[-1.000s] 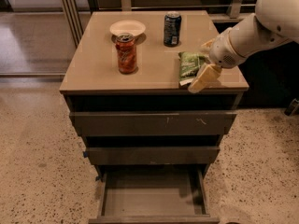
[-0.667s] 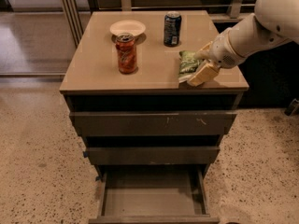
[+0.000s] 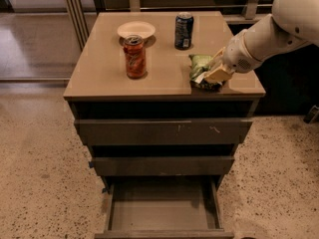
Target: Place green jalapeno chip bag into bottom drawer
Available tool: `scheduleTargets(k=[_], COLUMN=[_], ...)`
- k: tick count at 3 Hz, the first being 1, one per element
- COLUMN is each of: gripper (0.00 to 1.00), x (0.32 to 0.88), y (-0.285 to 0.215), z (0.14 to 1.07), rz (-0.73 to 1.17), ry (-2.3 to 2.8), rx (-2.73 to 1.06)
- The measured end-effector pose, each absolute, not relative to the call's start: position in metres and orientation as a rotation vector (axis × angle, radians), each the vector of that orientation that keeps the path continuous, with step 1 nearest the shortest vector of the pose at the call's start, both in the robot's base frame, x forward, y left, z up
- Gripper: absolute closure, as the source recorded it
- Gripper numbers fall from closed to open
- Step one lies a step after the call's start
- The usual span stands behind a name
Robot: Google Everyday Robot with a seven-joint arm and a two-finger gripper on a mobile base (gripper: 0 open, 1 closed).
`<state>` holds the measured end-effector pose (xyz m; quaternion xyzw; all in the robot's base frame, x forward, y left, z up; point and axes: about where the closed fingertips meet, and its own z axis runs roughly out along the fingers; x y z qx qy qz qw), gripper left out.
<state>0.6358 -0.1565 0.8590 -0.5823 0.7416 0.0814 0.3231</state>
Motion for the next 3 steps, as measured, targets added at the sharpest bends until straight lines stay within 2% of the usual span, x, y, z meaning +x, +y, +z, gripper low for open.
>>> scheduleTargets(k=[1,2,3], gripper=[1.0,1.0,1.0], x=[0.636,0.616,0.57], y=[-0.156,-0.15,-0.143], z=[0.859,0.865,0.882], rz=[0.214,0.25,0.329], ry=[1.946,1.881,1.758], rx=[-1.528,-1.603,-1.718])
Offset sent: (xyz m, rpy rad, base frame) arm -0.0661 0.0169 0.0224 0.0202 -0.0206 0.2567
